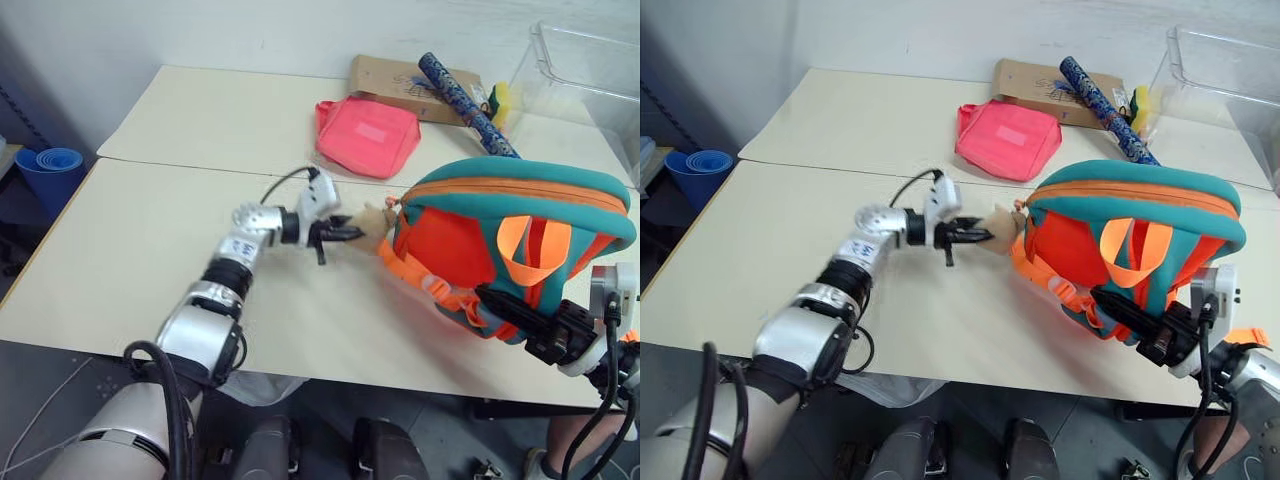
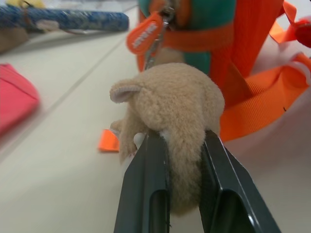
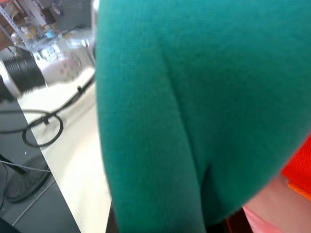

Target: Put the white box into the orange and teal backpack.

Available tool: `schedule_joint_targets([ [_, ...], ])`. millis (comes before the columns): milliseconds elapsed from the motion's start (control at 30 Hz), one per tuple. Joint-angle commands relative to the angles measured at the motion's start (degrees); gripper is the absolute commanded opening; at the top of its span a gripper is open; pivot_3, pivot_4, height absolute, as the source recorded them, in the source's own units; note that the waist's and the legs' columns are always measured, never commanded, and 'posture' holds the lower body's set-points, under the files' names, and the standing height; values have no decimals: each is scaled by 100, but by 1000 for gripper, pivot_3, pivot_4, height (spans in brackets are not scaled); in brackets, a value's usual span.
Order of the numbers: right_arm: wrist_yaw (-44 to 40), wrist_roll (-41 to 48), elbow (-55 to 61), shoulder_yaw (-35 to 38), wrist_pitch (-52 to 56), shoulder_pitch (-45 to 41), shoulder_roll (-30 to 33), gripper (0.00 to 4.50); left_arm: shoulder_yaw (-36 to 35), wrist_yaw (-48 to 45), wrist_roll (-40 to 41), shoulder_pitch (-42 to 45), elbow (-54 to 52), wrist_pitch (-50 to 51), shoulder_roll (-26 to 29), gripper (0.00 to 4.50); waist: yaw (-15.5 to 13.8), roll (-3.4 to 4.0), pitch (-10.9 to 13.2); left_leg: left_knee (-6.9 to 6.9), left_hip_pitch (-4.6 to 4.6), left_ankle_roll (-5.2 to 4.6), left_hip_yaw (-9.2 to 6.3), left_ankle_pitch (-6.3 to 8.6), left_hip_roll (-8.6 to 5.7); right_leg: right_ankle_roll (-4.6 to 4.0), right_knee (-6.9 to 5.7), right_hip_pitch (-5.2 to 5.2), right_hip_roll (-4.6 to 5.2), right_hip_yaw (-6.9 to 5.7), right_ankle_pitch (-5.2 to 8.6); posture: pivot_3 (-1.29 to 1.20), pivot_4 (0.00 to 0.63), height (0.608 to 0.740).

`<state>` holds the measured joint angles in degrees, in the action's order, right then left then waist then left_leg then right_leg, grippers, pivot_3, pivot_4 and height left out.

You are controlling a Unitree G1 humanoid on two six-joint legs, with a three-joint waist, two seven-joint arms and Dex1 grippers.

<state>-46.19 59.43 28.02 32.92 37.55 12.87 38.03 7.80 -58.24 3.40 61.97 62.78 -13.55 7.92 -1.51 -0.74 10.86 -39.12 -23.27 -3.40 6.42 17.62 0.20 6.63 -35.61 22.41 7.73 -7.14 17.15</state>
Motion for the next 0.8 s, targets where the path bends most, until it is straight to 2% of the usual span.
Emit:
schedule_joint_targets([
  [33, 32, -76, 9, 84, -243, 28, -106, 0, 16, -155, -33, -205, -107, -165, -192, 455, -3, 0, 0, 0, -1, 0, 0, 0, 1, 0, 0, 1, 1, 1, 0, 0, 150, 740],
  [100, 224, -600, -278, -19, -644, -189, -205, 0, -71, -322, 130, -317, -469, -24, -179, 455, 1, -1, 0, 0, 0, 0, 1, 0, 0, 0, 2, 1, 6, 1, 0, 0, 150, 740],
  [200, 315, -1248, -693, -131, -1144, -507, -198, 0, -278, -283, 335, -437, -946, 455, -10, 1325, 6, 0, -1, 0, 0, -1, 7, 0, -5, 0, 1, 4, 7, 4, -1, 0, 150, 740],
  [367, -183, -2024, -1293, -236, -1865, -837, 197, 1589, -632, -710, 758, -1115, -2274, 975, 804, 2919, 59, 1, -1, 3, 0, 1, 13, 0, 0, 0, -10, 10, -1, 11, 0, 0, 150, 740],
  [533, -810, -2296, -1075, 71, -2143, -204, 654, 3359, -942, -1102, 1127, -1965, -3383, 1191, 1645, 4494, 18, 2, -1, 1, 2, 1, 12, -1, 2, 0, -11, 4, -4, 9, 0, 0, 150, 740],
  [633, -1094, -2483, -985, 653, -2343, 429, 826, 4440, -1173, -1215, 1288, -2865, -4251, 1192, 2222, 4500, 10, 3, -2, 1, 3, -1, 7, 0, -3, 0, -8, -1, 3, 24, 0, 0, 150, 740],
  [700, -1362, -2677, -1135, 1049, -2587, 868, 894, 4478, -1317, -1206, 1369, -3417, -4697, 1168, 2512, 4500, 13, 5, -2, 3, 5, -1, 6, 5, -3, 0, 1, -3, 7, 49, 0, 0, 150, 740],
  [800, -1875, -2432, -1444, 1600, -3174, 1103, 674, 4478, -1463, -1112, 1373, -4059, -5142, 1093, 2824, 4500, 10, 4, -2, 5, 12, -2, 2, 12, -2, 0, 19, -11, 39, 57, 0, 0, 150, 740],
])
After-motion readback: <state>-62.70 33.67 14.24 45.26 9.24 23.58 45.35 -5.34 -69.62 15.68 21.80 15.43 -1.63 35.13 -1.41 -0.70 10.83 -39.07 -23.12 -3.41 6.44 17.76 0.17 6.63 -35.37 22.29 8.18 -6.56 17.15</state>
